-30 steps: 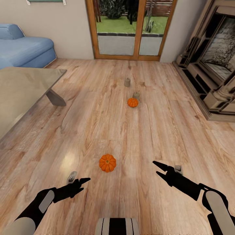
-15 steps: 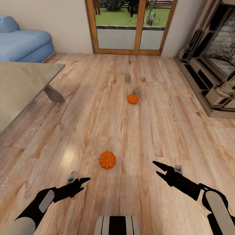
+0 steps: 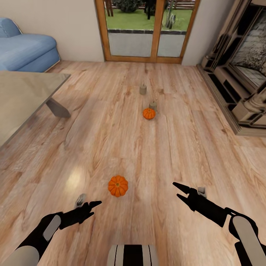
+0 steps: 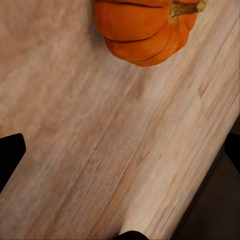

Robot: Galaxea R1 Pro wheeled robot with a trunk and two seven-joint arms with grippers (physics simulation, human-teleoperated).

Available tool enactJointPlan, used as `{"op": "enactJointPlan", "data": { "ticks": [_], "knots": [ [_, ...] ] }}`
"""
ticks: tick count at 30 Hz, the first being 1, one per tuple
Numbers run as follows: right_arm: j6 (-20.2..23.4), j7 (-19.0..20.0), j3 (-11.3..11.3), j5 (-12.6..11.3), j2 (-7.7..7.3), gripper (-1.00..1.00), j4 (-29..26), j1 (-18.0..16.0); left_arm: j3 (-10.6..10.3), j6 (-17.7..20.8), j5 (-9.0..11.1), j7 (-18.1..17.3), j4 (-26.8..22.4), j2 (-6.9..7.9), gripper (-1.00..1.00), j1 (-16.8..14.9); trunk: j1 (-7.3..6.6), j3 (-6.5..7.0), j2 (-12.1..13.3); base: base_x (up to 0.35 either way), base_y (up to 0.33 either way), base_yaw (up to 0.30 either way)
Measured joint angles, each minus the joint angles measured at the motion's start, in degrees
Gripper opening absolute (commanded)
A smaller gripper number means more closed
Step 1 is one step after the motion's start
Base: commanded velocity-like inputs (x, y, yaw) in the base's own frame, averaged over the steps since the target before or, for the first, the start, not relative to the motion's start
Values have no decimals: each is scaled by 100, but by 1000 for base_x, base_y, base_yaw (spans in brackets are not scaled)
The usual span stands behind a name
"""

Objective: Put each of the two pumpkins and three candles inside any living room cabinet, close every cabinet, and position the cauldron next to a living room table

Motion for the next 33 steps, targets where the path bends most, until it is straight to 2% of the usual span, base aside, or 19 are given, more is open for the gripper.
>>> {"op": "enactJointPlan", "data": {
  "ticks": [7,21,33],
  "knots": [
    [-1,0,1,-1,0,100,2,0,1,1,-2,0,-1,2,100,0,0,0,0,198,-49,0],
    [-2,1,1,-3,0,100,4,-1,3,5,-4,-1,-3,8,100,1,-1,0,0,151,87,0],
    [-7,-10,0,54,3,100,2,0,1,1,-2,0,-1,3,100,1,1,0,0,78,15,0]
  ]
}}
